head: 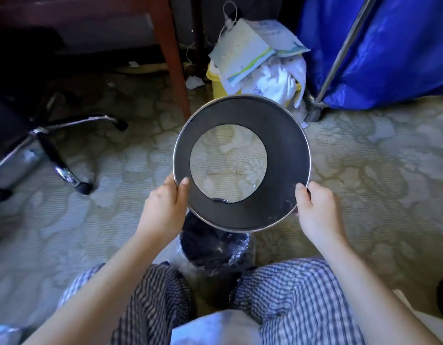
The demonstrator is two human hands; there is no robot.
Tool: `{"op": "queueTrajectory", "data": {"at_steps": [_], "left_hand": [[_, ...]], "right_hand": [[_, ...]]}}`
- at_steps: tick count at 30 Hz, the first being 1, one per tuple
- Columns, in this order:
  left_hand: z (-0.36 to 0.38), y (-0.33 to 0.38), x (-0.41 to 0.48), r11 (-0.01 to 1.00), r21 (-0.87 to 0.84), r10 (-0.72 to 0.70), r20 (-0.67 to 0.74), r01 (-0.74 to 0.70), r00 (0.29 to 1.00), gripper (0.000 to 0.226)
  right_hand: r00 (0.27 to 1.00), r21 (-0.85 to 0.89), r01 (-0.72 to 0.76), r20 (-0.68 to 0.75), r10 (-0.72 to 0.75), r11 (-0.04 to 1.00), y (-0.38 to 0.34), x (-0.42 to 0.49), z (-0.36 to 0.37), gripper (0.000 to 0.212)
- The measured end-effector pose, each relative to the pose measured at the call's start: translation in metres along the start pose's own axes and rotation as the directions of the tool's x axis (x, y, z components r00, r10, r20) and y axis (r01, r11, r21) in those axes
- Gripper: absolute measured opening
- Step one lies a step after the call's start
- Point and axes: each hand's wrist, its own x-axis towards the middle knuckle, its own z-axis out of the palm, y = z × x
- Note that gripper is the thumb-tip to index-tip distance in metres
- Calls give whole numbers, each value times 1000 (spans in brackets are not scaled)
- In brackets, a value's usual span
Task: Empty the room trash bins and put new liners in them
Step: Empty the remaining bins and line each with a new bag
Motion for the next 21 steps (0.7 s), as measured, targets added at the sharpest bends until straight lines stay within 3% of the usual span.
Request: {"op": "queueTrajectory", "data": {"at_steps": [8, 21], "left_hand": [[-28, -49, -71, 992, 12, -129, -18, 129, 992, 40], [6, -91, -67, 975, 110, -212, 206, 193, 955, 33]], "right_hand": [[991, -63, 106, 84, -100, 992, -28, -70, 5, 48], [981, -211, 13, 191, 28, 977, -3, -80, 31, 49]]}}
